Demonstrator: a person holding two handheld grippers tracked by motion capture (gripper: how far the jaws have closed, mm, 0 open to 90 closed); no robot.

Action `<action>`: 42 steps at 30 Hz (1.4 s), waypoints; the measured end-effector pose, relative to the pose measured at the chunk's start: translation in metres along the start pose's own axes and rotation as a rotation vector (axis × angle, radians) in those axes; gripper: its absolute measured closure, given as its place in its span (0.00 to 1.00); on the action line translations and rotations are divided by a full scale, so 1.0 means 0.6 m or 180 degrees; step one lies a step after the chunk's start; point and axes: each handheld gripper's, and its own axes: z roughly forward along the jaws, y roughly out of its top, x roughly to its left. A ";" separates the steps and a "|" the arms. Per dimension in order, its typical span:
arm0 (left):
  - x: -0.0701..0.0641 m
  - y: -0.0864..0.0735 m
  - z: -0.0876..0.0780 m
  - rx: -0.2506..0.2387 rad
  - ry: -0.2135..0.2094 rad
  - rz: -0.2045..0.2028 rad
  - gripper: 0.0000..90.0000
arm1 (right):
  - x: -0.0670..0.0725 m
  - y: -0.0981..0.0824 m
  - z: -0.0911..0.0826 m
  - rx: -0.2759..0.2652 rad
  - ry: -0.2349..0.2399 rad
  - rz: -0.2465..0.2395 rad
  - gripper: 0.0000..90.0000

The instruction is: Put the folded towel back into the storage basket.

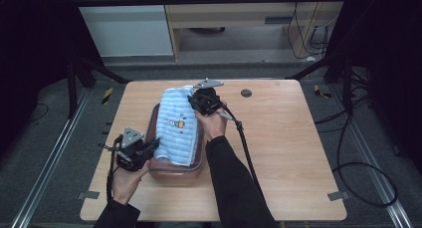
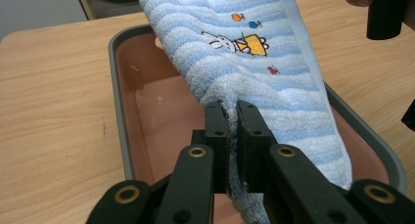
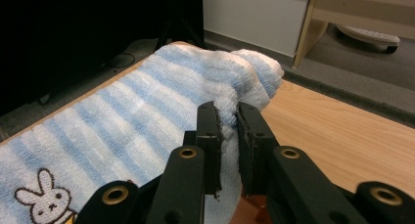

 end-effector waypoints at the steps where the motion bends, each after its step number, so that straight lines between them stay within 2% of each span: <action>1: 0.000 -0.001 0.002 0.0011 -0.0001 0.0002 0.94 | -0.001 -0.002 0.001 0.0017 -0.0004 -0.0002 0.90; 14: -0.009 -0.014 0.019 0.0136 -0.0001 0.0028 0.94 | -0.006 -0.027 0.018 0.0102 -0.0015 0.0018 0.90; 18: -0.013 -0.018 0.023 0.0177 -0.0052 -0.0076 0.94 | -0.008 -0.034 0.022 0.0123 -0.0012 0.0033 0.90; 23: -0.013 -0.027 0.030 0.0231 -0.0043 -0.0111 0.94 | -0.009 -0.045 0.027 0.0162 -0.0013 0.0032 0.90; 28: -0.011 -0.031 0.035 0.0231 0.0035 0.0013 0.94 | -0.011 -0.054 0.033 0.0190 -0.0007 0.0050 0.90; 42: -0.013 -0.047 0.041 0.0319 0.0062 0.0043 0.94 | -0.009 -0.074 0.046 0.0277 0.0014 0.0079 0.90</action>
